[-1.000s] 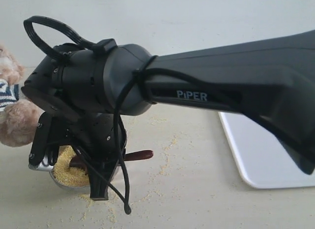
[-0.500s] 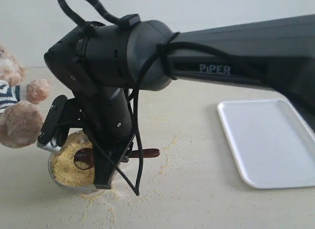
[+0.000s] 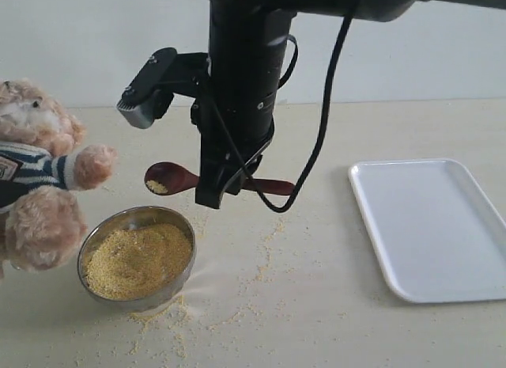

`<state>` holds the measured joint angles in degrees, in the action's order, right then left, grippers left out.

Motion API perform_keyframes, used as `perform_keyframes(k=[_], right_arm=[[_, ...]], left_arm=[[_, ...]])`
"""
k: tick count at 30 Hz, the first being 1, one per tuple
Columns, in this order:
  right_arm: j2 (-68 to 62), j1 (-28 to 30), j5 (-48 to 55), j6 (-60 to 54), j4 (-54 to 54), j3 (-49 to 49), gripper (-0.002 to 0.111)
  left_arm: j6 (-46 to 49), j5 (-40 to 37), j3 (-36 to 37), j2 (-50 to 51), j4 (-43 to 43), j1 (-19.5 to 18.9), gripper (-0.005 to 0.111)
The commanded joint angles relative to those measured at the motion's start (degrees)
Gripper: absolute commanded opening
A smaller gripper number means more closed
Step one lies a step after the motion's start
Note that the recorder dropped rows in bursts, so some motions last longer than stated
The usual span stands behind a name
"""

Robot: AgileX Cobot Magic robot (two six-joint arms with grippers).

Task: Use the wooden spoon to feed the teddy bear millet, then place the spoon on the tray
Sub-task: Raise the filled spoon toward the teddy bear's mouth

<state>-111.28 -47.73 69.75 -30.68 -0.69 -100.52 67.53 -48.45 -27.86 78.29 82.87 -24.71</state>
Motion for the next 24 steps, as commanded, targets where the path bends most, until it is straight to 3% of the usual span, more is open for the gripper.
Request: perform_keyframes(k=[1, 6, 16, 24], right_arm=[[2.1, 1.4, 0.2, -0.6, -0.9, -0.1, 0.000], [3.5, 1.6, 0.2, -0.8, -2.7, -0.1, 0.000], [6.0, 1.6, 0.2, -0.8, -3.1, -0.1, 0.000], [6.7, 1.6, 0.2, -0.8, -8.2, -0.1, 0.000]], left_arm=[[0.2, -2.4, 2.4, 0.0, 2.2, -0.1, 0.005], [0.2, -9.8, 3.3, 0.0, 1.7, -0.1, 0.005], [0.2, -8.7, 9.4, 0.0, 3.7, 1.4, 0.005], [1.1, -15.8, 9.4, 0.0, 3.0, 1.4, 0.005]])
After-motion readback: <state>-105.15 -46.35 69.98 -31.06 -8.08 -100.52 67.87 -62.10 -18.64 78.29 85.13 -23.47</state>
